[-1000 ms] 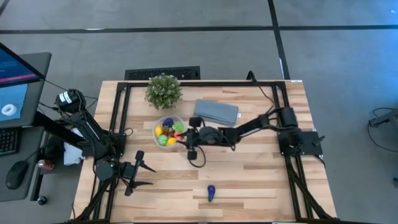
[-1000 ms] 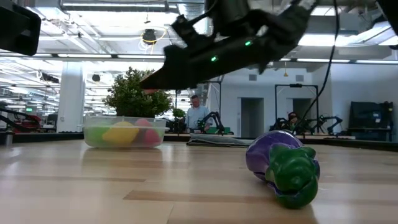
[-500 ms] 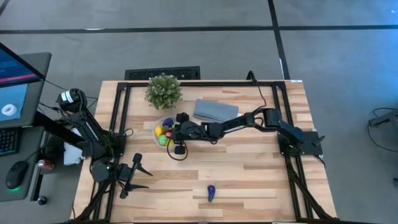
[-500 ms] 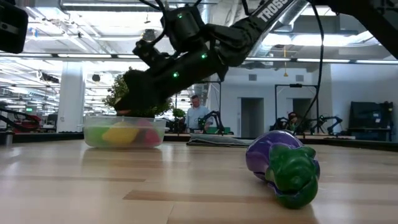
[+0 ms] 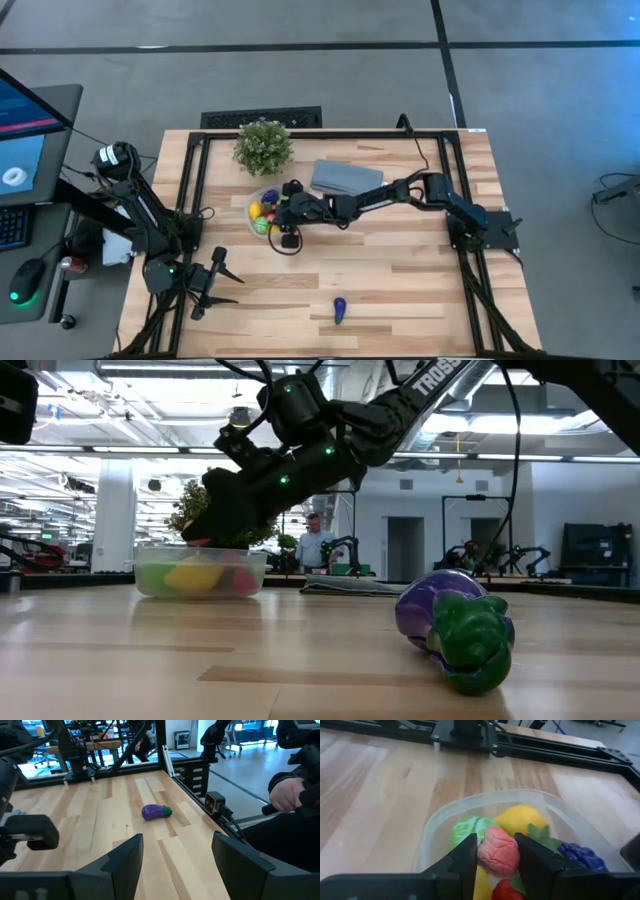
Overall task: Pick and placing Produce into tupperware
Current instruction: Put the peach into the transparent bin, then put the eggplant into the transparent bin
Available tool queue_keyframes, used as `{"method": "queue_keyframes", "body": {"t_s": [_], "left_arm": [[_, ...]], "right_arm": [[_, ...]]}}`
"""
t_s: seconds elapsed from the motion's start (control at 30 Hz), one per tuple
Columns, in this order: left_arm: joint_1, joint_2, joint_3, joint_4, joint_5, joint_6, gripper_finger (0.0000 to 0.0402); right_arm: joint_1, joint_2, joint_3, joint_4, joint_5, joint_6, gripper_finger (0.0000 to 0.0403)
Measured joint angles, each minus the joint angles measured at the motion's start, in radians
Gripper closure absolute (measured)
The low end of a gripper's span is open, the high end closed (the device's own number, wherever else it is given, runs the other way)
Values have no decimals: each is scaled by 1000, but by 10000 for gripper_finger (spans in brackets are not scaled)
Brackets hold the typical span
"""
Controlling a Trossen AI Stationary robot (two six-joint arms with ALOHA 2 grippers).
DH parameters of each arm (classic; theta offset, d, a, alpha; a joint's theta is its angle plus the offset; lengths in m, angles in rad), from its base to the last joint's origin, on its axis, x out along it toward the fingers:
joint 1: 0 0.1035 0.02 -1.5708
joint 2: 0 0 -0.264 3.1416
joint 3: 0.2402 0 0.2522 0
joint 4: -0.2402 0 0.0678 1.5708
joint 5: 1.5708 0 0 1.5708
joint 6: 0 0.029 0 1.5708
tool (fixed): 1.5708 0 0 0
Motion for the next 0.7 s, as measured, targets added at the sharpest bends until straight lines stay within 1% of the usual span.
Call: {"method": "queue_keyframes", "body": {"t_s": [0.23, 0.43, 0.6, 0.7], "left_arm": [[0, 0, 0, 0, -1, 0, 175], [0, 0, 0, -1, -20, 0, 175], [0, 0, 0, -5, -23, 0, 175], [0, 0, 0, -8, -23, 0, 175]], "right_arm": [[-2, 0, 0, 4, 1, 6, 212], [1, -1, 0, 3, 1, 1, 176], [29, -44, 1, -32, 5, -32, 169], [46, -86, -1, -123, 5, -36, 169]]}}
